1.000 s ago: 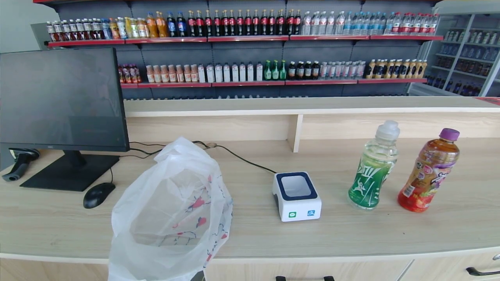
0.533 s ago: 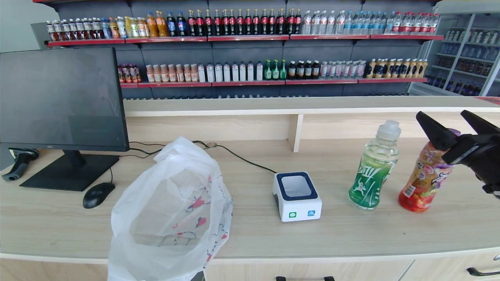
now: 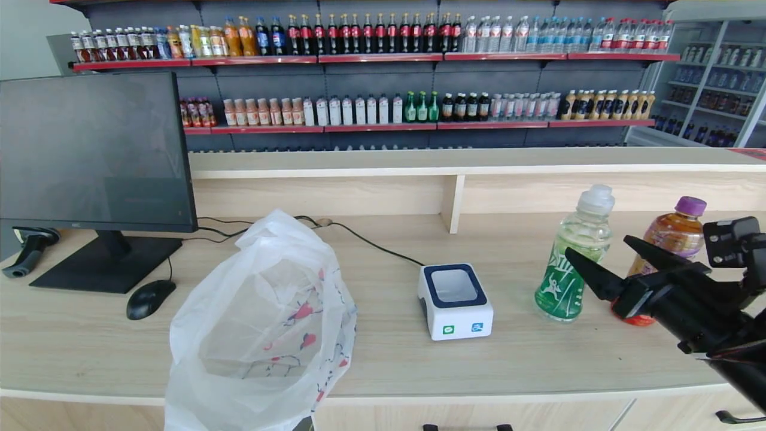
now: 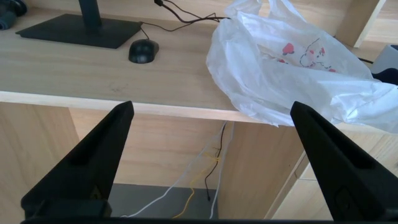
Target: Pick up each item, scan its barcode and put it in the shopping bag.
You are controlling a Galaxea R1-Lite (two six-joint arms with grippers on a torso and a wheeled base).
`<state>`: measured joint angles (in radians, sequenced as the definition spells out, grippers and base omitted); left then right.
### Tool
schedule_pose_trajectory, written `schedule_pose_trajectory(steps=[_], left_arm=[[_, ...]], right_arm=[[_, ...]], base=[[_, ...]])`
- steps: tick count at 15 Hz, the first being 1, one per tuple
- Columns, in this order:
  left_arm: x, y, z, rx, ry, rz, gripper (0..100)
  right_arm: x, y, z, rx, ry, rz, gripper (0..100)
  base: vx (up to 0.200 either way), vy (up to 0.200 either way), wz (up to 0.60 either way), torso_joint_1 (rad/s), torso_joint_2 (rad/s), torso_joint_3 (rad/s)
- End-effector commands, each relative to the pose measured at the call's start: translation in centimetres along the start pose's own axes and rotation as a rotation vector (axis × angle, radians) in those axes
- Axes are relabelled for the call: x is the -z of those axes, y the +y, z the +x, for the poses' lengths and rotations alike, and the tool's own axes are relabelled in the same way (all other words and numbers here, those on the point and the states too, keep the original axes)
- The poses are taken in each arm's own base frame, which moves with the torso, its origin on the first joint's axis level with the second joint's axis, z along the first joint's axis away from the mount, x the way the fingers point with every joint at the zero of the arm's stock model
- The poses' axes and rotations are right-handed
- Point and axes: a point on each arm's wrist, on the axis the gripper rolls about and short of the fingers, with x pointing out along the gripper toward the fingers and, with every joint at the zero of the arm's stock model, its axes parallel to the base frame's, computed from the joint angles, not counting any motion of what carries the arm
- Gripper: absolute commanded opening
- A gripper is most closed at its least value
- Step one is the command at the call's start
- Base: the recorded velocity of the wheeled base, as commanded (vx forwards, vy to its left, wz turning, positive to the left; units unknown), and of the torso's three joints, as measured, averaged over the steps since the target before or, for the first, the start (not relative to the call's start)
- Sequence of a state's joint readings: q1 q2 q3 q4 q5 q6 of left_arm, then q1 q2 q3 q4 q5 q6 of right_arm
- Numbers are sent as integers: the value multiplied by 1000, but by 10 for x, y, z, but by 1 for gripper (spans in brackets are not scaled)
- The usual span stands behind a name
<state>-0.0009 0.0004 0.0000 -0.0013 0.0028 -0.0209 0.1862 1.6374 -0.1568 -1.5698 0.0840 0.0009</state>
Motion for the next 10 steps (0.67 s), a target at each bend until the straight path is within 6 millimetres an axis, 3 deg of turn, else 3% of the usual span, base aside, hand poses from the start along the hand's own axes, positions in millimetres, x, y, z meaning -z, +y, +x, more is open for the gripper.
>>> schedule_pose_trajectory(steps=[1,2,6,10], left_arm=[[0,0,0,0,-1,-1,100],[0,0,0,0,-1,-1,100],[0,0,0,0,-1,-1,100],[0,0,0,0,-1,-1,100]], right_arm=[[15,5,-22,-17,93,3,100],[22,8,-31,-32,138,7,100],[29,9,-24,-37,171,12,100],[31,6,-5,-27,156,11,100]], base=[[0,0,0,0,0,0],[0,0,0,0,0,0],[0,0,0,0,0,0],[0,0,0,0,0,0]])
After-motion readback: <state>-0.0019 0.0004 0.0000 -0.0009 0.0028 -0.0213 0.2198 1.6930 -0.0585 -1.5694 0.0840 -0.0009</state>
